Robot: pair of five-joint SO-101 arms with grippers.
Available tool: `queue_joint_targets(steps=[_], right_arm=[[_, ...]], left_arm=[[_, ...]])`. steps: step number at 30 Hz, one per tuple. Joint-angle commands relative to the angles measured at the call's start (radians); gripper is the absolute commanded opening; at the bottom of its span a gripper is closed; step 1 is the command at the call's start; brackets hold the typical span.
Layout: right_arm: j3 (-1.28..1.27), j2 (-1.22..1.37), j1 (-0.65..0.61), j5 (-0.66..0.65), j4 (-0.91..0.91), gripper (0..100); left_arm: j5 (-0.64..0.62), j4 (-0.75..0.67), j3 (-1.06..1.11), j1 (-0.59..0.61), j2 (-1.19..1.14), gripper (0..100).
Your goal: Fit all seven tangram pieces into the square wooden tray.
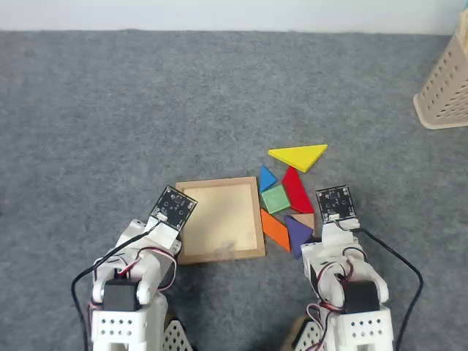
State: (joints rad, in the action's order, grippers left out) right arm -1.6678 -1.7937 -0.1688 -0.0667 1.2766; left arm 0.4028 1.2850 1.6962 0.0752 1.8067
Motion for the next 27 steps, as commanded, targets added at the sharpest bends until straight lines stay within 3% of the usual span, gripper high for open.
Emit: queue_joint_targets(steps=[1,12,22,27], right_arm=[[-0.017,-0.021,0.001,-0.012,-0.059,0.9],[0.0,-0.016,0.214,-0.149,-0.473,0.7],[0.143,0.001,0.226,-0.221,-0.355,0.8],[0.249,0.231,0.156,-0.287,-0.338,0.9]], left_arm=[[-0.008,0.0,-0.012,0.005,0.021,12],[-0.008,0.0,-0.012,0.005,0.021,12],[-0.008,0.0,-0.012,0.005,0.021,12],[-0.008,0.0,-0.012,0.005,0.021,12]])
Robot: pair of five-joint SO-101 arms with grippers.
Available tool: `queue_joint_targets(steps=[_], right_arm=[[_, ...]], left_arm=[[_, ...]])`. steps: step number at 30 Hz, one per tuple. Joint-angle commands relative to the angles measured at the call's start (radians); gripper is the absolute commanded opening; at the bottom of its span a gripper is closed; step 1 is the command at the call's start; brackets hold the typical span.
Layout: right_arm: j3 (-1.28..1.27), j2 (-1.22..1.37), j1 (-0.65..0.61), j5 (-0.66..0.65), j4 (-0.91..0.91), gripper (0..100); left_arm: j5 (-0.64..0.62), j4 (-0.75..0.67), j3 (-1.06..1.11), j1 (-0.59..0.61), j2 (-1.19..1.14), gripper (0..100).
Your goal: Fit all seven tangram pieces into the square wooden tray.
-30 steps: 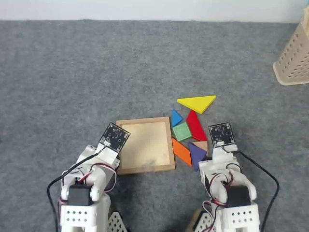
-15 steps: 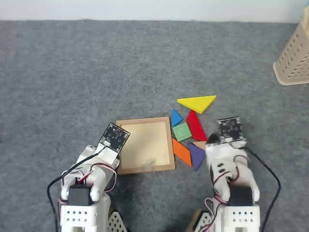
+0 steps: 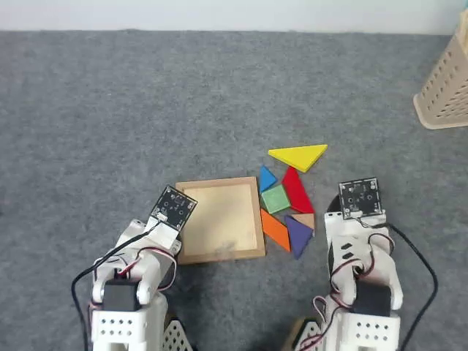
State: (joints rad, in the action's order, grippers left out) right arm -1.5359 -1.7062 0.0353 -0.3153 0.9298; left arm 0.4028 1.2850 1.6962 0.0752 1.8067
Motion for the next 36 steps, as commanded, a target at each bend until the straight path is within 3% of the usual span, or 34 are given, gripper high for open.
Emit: queue_joint_targets(steps=[1,10,14,23,30,36], right_arm=[[0.155,0.217,-0.07,-0.038,0.008,0.9],[0.695,0.963,-0.137,-0.037,0.027,1.2],[0.881,1.242,-0.248,-0.029,0.11,9.5],[1.046,1.606,-0.461,0.064,0.077,13.8],[1.06,1.715,-0.421,0.104,0.027,13.9],[1.069,1.79,-0.311,0.149,-0.013,13.9]], left_arm=[[-0.008,0.0,-0.012,0.005,0.021,12],[-0.008,0.0,-0.012,0.005,0.021,12],[-0.008,0.0,-0.012,0.005,0.021,12],[-0.008,0.0,-0.012,0.005,0.021,12],[-0.008,0.0,-0.012,0.005,0.021,12],[-0.008,0.0,-0.012,0.005,0.021,12]])
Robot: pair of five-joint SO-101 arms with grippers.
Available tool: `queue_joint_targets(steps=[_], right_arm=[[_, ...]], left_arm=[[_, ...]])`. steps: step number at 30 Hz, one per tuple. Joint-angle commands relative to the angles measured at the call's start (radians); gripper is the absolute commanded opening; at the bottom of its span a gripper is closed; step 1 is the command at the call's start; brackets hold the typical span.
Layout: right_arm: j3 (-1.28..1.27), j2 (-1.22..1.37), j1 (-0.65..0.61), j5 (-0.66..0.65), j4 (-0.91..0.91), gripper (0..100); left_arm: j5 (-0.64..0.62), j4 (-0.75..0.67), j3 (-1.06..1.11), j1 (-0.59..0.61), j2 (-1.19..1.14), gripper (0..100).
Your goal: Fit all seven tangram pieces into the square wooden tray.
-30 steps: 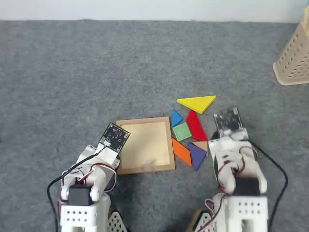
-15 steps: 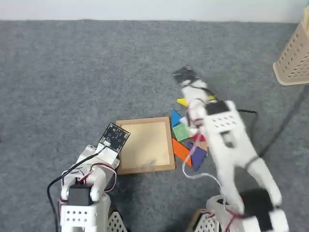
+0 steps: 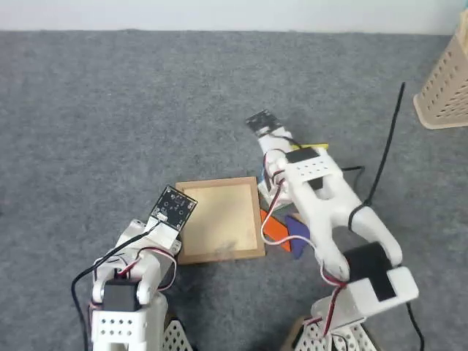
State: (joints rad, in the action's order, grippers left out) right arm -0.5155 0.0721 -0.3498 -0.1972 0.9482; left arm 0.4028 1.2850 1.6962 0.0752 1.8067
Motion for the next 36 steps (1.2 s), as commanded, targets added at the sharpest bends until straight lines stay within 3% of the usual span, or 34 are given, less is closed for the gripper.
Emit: queue_joint_targets(steps=[1,9,19,24,29,36], right_arm=[[0.055,0.021,0.099,0.035,-0.036,13.9],[0.109,0.03,0.214,0.044,-0.019,13.9],[0.106,-0.031,-0.039,0.032,0.058,13.9],[0.149,-0.11,0.042,0.032,0.127,14.7],[0.198,-0.173,0.142,0.032,0.124,27.4],[0.308,0.079,0.159,0.04,0.11,30.1]], left_arm=[[-0.008,0.0,-0.012,0.005,0.021,12],[-0.008,0.0,-0.012,0.005,0.021,12],[-0.008,0.0,-0.012,0.005,0.021,12],[-0.008,0.0,-0.012,0.005,0.021,12],[-0.008,0.0,-0.012,0.005,0.021,12],[-0.008,0.0,-0.012,0.005,0.021,12]])
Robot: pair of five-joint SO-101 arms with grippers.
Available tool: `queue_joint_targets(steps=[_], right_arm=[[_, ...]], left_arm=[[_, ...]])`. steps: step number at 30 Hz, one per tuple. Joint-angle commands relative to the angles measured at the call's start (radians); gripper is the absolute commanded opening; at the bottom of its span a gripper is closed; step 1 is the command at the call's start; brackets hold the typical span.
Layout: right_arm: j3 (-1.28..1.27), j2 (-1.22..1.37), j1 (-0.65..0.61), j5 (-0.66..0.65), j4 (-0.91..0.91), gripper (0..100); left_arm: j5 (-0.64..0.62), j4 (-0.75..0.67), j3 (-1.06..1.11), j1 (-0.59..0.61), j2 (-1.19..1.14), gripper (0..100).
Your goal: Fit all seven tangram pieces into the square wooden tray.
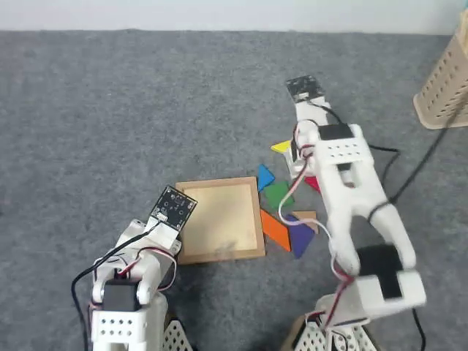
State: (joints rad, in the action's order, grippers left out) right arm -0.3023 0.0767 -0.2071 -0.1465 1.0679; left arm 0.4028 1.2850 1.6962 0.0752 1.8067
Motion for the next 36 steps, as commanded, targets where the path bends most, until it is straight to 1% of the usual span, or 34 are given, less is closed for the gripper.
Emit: queue_joint_targets(steps=[1,5,8,14,23,27,31,36], right_arm=[[0.12,0.114,0.021,-0.011,-0.01,30.2],[0.206,0.255,0.07,-0.009,-0.008,30.2],[0.242,0.315,0.099,-0.011,-0.005,30.3],[0.253,0.361,0.096,-0.017,-0.005,30.0],[0.249,0.364,0.104,-0.011,0.044,29.6],[0.253,0.361,0.125,-0.011,0.064,22.6],[0.253,0.357,0.145,-0.014,0.065,22.0],[0.195,0.231,0.151,-0.008,0.068,21.7]], left_arm=[[-0.008,0.0,-0.012,0.005,0.021,12],[-0.008,0.0,-0.012,0.005,0.021,12],[-0.008,0.0,-0.012,0.005,0.021,12],[-0.008,0.0,-0.012,0.005,0.021,12],[-0.008,0.0,-0.012,0.005,0.021,12],[-0.008,0.0,-0.012,0.005,0.021,12],[-0.008,0.0,-0.012,0.005,0.021,12],[-0.008,0.0,-0.012,0.005,0.021,12]])
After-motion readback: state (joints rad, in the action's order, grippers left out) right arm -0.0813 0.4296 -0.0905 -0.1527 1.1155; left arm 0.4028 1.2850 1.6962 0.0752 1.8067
